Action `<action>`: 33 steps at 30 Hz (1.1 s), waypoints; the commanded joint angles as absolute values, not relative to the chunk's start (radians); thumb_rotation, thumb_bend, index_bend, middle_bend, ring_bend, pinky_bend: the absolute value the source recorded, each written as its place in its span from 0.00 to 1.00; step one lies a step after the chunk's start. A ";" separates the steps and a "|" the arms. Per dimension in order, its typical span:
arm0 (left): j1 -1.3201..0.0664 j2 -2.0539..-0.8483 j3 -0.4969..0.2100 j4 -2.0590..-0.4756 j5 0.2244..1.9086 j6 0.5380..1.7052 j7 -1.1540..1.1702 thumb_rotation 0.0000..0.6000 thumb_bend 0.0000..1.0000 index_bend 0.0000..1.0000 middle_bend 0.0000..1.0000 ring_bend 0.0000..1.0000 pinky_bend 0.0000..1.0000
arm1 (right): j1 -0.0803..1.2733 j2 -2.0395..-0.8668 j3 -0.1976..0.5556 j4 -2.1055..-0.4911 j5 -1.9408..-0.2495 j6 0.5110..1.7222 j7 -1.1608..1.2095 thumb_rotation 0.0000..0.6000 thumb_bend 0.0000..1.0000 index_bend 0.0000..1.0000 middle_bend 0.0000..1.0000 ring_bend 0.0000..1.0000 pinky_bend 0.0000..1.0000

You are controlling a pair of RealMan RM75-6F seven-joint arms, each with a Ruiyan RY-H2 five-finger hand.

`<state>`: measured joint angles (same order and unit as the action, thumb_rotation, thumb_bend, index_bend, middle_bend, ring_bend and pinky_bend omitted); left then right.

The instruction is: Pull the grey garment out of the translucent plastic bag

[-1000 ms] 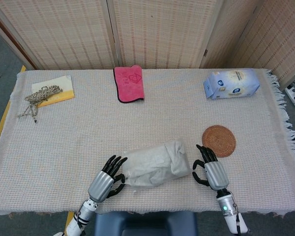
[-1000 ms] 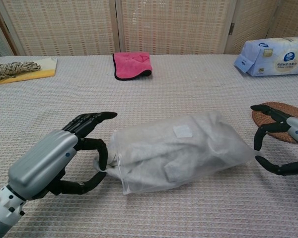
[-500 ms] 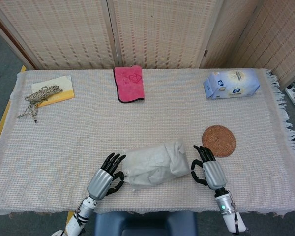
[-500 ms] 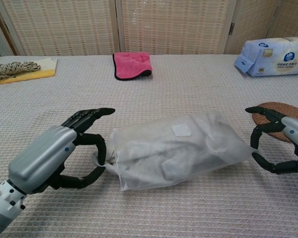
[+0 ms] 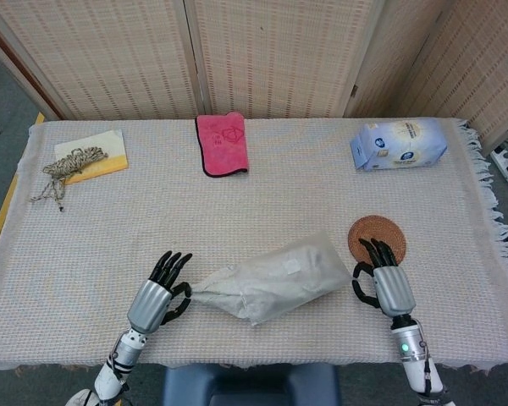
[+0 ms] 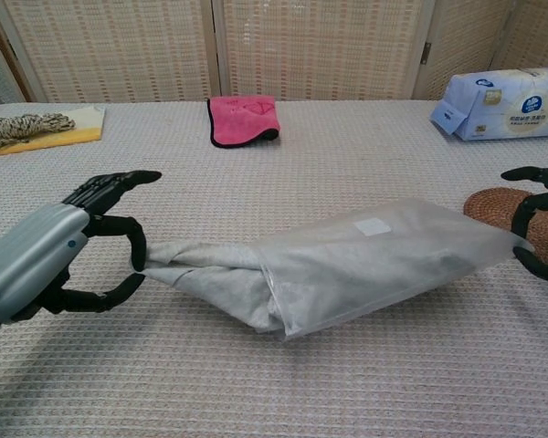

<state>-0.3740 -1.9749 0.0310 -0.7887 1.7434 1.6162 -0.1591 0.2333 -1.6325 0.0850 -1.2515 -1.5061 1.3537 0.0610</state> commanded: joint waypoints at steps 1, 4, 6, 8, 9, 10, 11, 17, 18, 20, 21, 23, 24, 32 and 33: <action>-0.377 -1.942 0.017 -0.780 1.733 1.626 -0.158 1.00 0.45 0.71 0.10 0.00 0.00 | 0.234 -1.613 0.098 -1.250 -1.499 1.364 0.060 1.00 0.46 0.69 0.09 0.00 0.00; -0.368 -1.909 0.010 -0.767 1.715 1.627 -0.167 1.00 0.45 0.71 0.10 0.00 0.00 | 0.232 -1.584 0.109 -1.254 -1.485 1.368 0.066 1.00 0.46 0.69 0.09 0.00 0.00; -0.360 -1.892 0.003 -0.752 1.699 1.626 -0.174 1.00 0.45 0.71 0.10 0.00 0.00 | 0.228 -1.561 0.114 -1.259 -1.480 1.372 0.071 1.00 0.46 0.69 0.09 0.00 0.00; -0.353 -1.879 -0.006 -0.732 1.681 1.622 -0.186 1.00 0.45 0.71 0.10 0.00 0.00 | 0.222 -1.541 0.119 -1.258 -1.473 1.382 0.071 1.00 0.46 0.70 0.09 0.00 0.00; -0.350 -1.873 -0.010 -0.721 1.673 1.619 -0.193 1.00 0.45 0.71 0.10 0.00 0.00 | 0.220 -1.532 0.123 -1.257 -1.469 1.385 0.071 1.00 0.46 0.70 0.09 0.00 0.00; -0.346 -1.866 -0.016 -0.705 1.663 1.616 -0.201 1.00 0.45 0.71 0.10 0.00 0.00 | 0.216 -1.522 0.128 -1.254 -1.461 1.389 0.072 1.00 0.46 0.70 0.09 0.00 0.00; -0.345 -1.861 -0.020 -0.692 1.655 1.613 -0.206 1.00 0.45 0.71 0.10 0.00 0.00 | 0.213 -1.514 0.131 -1.250 -1.454 1.390 0.073 1.00 0.46 0.70 0.09 0.00 0.00; -0.342 -1.833 -0.054 -0.624 1.607 1.591 -0.248 1.00 0.45 0.71 0.10 0.00 0.00 | 0.192 -1.469 0.156 -1.235 -1.400 1.390 0.102 1.00 0.46 0.71 0.10 0.00 0.00; -0.342 -1.830 -0.056 -0.620 1.602 1.588 -0.254 1.00 0.45 0.71 0.10 0.00 0.00 | 0.189 -1.466 0.159 -1.231 -1.394 1.391 0.111 1.00 0.46 0.71 0.10 0.00 0.00; -0.343 -1.824 -0.059 -0.611 1.596 1.583 -0.258 1.00 0.45 0.71 0.10 0.00 0.00 | 0.184 -1.459 0.164 -1.222 -1.380 1.387 0.133 1.00 0.46 0.71 0.10 0.00 0.00; -0.342 -1.820 -0.057 -0.613 1.596 1.579 -0.262 1.00 0.45 0.69 0.10 0.00 0.00 | 0.182 -1.455 0.163 -1.220 -1.377 1.382 0.139 1.00 0.46 0.71 0.10 0.00 0.00; -0.337 -1.807 -0.044 -0.645 1.595 1.555 -0.281 1.00 0.35 0.55 0.08 0.00 0.00 | 0.180 -1.441 0.154 -1.223 -1.372 1.363 0.142 1.00 0.46 0.64 0.08 0.00 0.00; -0.334 -1.797 -0.038 -0.674 1.593 1.540 -0.286 1.00 0.26 0.40 0.05 0.00 0.00 | 0.179 -1.432 0.149 -1.229 -1.370 1.352 0.137 1.00 0.46 0.57 0.06 0.00 0.00; -0.329 -1.618 -0.002 -1.090 1.608 1.501 -0.265 1.00 0.06 0.00 0.00 0.00 0.00 | 0.141 -1.305 0.110 -1.402 -1.375 1.360 0.046 1.00 0.19 0.00 0.00 0.00 0.00; -0.323 -1.576 0.005 -1.159 1.602 1.489 -0.227 1.00 0.06 0.00 0.00 0.00 0.00 | 0.127 -1.270 0.103 -1.454 -1.382 1.381 0.020 1.00 0.14 0.00 0.00 0.00 0.00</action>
<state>-0.3332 -1.6979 -0.0195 -0.9546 1.6040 1.5257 -0.2816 0.1544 -1.3389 0.1221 -1.3601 -1.3749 1.3551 0.0725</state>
